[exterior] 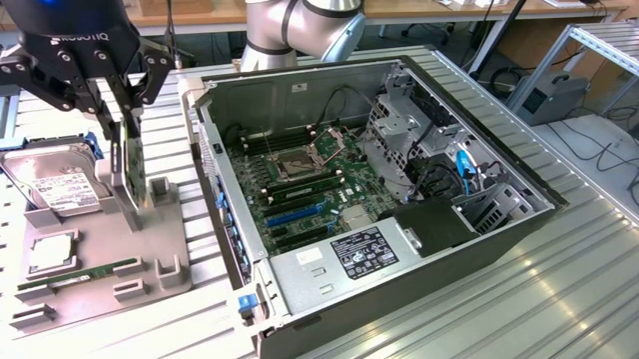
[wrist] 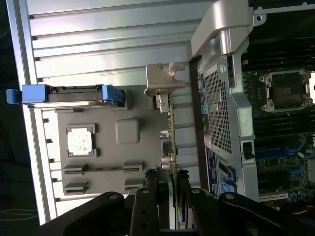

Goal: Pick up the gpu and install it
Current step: 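Pick up the gpu and move the gpu toward the slot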

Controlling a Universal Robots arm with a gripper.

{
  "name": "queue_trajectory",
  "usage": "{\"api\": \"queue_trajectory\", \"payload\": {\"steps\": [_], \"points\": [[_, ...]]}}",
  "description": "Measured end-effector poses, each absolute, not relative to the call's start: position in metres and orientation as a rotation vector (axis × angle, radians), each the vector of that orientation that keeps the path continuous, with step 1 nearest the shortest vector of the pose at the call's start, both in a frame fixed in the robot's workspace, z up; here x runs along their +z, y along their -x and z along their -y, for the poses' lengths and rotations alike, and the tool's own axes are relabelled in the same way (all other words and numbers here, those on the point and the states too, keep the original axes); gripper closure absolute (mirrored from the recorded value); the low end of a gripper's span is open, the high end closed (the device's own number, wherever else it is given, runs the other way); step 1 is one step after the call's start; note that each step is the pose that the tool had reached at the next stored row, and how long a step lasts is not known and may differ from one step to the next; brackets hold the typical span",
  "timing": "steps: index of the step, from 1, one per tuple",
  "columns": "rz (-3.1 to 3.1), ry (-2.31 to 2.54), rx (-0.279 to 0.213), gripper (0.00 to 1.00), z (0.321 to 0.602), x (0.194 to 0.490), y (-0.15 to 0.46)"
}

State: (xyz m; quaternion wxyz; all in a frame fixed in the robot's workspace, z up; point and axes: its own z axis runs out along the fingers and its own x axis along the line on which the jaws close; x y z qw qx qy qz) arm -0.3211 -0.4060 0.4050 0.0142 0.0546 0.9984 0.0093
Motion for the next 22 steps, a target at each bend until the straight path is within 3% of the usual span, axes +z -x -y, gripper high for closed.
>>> {"api": "queue_trajectory", "payload": {"steps": [22], "points": [[-3.109,-0.17,0.029,0.73,0.406,0.421,0.321]]}}
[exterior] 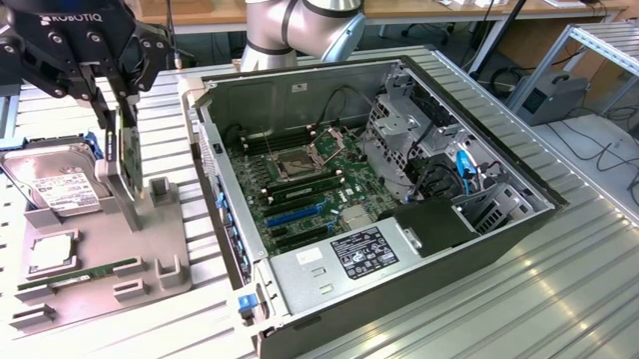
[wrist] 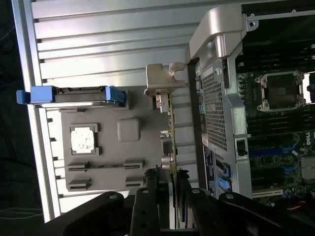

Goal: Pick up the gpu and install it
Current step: 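Pick up the gpu and move the gpu toward the slot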

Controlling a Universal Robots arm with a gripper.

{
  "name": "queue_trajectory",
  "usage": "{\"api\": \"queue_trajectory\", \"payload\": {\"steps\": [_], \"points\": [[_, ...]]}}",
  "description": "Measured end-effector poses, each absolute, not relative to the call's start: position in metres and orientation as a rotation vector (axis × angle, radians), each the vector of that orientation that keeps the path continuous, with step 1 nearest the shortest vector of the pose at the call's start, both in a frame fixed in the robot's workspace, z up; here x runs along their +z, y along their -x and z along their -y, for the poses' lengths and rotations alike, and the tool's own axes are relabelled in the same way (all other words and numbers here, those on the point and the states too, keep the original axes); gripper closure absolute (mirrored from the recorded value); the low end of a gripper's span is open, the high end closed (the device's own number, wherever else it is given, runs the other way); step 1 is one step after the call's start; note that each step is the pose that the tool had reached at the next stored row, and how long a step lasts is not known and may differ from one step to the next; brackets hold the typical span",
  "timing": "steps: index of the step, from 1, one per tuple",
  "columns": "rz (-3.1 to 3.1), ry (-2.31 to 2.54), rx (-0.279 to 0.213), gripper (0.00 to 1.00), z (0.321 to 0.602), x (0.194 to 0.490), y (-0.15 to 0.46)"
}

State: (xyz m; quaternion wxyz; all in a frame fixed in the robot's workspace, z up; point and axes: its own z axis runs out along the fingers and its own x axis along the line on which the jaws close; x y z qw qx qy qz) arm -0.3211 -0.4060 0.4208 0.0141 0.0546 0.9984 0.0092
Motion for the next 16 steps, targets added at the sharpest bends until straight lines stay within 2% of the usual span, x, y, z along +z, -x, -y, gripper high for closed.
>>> {"api": "queue_trajectory", "payload": {"steps": [16], "points": [[-3.109,-0.17,0.029,0.73,0.406,0.4313,0.3211]]}}
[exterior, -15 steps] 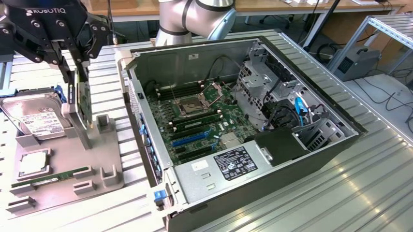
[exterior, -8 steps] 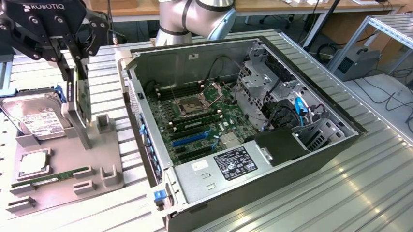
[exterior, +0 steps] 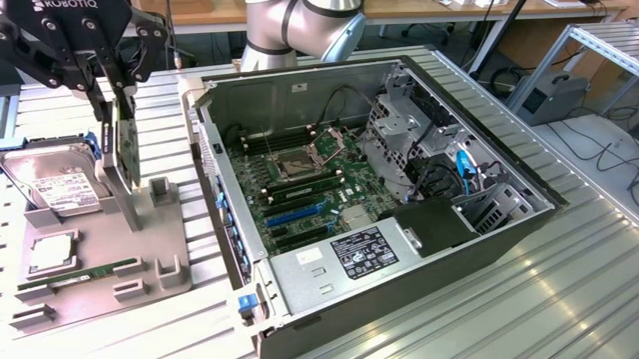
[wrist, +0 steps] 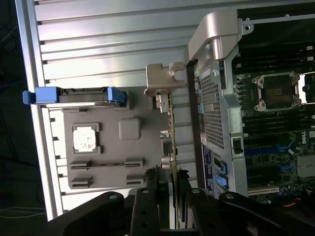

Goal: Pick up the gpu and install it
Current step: 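Pick up the gpu and move the gpu toward the slot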

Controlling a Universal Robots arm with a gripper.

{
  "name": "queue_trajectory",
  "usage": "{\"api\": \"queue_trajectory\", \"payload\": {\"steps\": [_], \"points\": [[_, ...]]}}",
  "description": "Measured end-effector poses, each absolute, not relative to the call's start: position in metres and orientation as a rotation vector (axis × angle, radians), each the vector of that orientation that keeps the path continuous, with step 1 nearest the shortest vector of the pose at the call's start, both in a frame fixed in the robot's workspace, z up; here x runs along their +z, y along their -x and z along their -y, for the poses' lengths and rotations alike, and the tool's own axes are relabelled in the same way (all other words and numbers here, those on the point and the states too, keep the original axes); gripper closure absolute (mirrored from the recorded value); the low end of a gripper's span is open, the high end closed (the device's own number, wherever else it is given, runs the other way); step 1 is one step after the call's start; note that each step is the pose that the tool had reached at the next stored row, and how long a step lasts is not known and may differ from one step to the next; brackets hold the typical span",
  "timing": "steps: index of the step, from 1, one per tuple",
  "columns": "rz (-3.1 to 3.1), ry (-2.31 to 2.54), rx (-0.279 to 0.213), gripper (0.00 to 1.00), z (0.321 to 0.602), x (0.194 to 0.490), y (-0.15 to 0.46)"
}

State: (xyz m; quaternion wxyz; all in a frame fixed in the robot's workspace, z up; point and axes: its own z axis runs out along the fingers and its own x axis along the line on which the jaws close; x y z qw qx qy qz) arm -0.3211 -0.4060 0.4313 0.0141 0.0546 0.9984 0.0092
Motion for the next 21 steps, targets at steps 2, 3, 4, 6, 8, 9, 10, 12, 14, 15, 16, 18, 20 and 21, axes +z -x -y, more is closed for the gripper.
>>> {"api": "queue_trajectory", "payload": {"steps": [2,3,4,6,8,9,10,12,14,15,16,18,20,21], "points": [[-3.109,-0.17,0.029,0.73,0.406,0.4331,0.3211],[-3.109,-0.17,0.028,0.73,0.406,0.434,0.3211],[-3.109,-0.17,0.028,0.73,0.406,0.4346,0.3211],[-3.109,-0.17,0.028,0.73,0.406,0.4364,0.3211],[-3.109,-0.17,0.028,0.73,0.406,0.4377,0.3211],[-3.109,-0.17,0.028,0.73,0.4061,0.4383,0.3211],[-3.109,-0.17,0.028,0.73,0.406,0.4391,0.3211],[-3.109,-0.17,0.028,0.73,0.406,0.4412,0.3211],[-3.108,-0.17,0.029,0.73,0.406,0.4416,0.3211],[-3.109,-0.17,0.028,0.73,0.406,0.4416,0.3211],[-3.109,-0.17,0.028,0.73,0.406,0.4417,0.3211],[-3.109,-0.17,0.028,0.73,0.4062,0.4419,0.32],[-3.109,-0.171,0.028,0.73,0.4065,0.4417,0.3177],[-3.109,-0.171,0.028,0.73,0.4065,0.4417,0.3159]]}}
